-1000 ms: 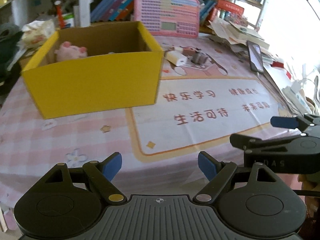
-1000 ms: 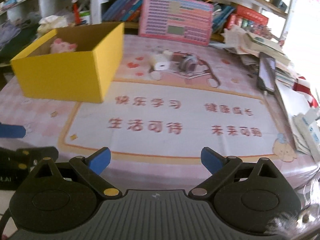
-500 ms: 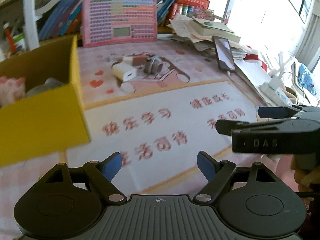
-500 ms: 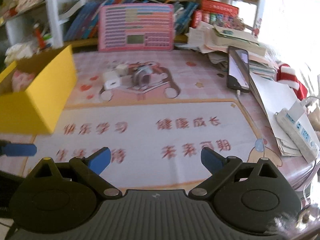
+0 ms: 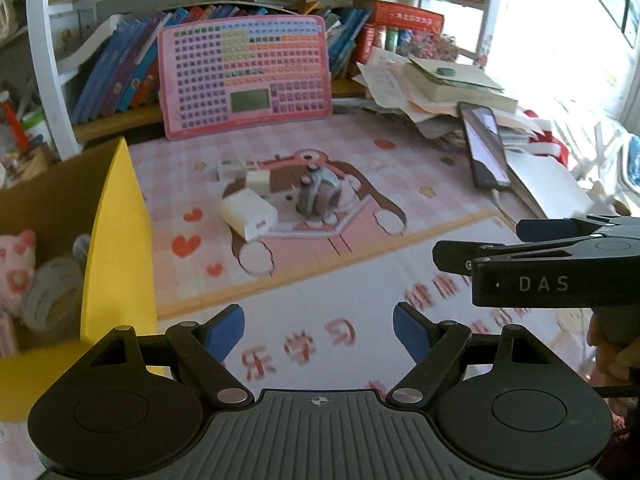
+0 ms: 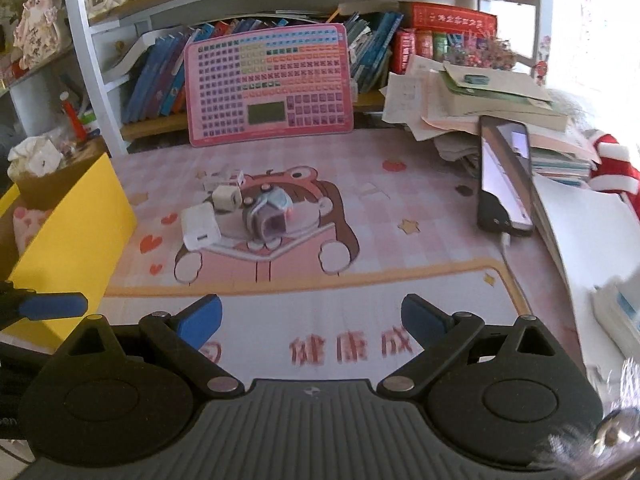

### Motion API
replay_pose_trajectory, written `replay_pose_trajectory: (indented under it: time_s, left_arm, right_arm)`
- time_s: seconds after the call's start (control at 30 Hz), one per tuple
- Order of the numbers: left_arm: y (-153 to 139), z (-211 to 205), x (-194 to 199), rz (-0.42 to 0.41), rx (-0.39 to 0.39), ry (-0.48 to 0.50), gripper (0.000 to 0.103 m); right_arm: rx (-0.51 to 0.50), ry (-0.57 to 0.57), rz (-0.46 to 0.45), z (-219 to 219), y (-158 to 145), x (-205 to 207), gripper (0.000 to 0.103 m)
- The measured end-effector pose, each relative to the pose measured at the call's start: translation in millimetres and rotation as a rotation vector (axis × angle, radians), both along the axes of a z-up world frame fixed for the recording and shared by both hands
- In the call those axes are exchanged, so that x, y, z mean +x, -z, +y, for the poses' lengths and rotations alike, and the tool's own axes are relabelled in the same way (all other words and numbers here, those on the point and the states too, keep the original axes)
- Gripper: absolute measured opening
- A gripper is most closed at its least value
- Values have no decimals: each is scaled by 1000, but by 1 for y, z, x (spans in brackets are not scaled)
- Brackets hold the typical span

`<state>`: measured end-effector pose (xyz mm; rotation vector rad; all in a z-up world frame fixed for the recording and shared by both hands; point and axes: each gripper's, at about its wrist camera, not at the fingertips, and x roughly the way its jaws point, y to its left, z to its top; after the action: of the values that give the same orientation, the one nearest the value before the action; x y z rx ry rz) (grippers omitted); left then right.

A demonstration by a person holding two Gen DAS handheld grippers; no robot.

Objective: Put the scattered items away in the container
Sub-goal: 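Move both tools toward the white charger and grey-blue toy car, then close the left gripper on the white charger while the right gripper grasps the toy car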

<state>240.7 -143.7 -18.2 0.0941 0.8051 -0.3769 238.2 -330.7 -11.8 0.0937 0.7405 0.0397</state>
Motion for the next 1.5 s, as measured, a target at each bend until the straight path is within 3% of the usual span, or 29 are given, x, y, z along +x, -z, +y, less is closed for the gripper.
replay_pose_trajectory:
  time_s: [0.63, 1.03, 1.27, 1.5]
  left_arm:
    - [17, -15, 99, 24, 50, -222, 82]
    - [35, -21, 137, 79, 117, -255, 82]
    - [45, -31, 155, 103, 135, -230, 63]
    - [55, -34, 173, 115, 165, -248, 62]
  right_arm:
    - [94, -153, 8, -3, 12, 121, 97]
    - [146, -185, 111, 11, 49, 189, 95]
    - [160, -216, 175, 9, 64, 203, 90]
    - [171, -210, 183, 3, 70, 209, 85]
